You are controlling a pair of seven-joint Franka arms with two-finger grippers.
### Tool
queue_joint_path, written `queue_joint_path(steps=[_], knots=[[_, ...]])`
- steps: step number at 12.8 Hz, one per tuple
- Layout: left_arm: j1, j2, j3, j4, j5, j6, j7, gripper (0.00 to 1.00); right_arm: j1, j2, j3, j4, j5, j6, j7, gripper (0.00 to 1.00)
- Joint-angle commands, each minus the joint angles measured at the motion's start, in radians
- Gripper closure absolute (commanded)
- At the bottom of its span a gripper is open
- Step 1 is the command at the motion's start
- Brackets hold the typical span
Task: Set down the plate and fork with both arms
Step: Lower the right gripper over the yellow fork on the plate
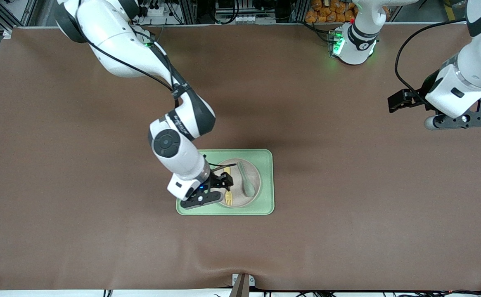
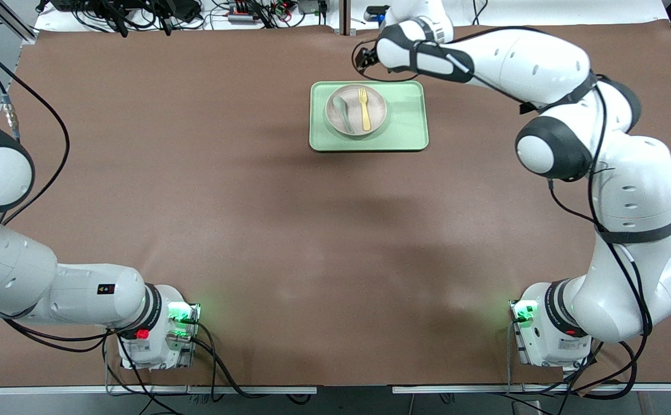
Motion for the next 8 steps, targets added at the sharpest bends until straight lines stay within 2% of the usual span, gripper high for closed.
queue_joint_path(steps=[1,3,8], knots=[[0.009,-0.057,-0.007,-0.026,0.008,-0.004,0.016,0.00,0.022,0.072,-0.010,0.074,-0.032,-0.011,0.014,0.18],[0.002,-0.062,0.002,-0.028,0.014,-0.005,0.020,0.00,0.045,0.089,-0.030,0.072,-0.047,-0.011,0.014,0.27],[-0.015,-0.075,0.033,-0.026,0.027,-0.007,0.069,0.00,0.082,0.117,-0.030,0.065,-0.072,-0.010,0.032,0.31]])
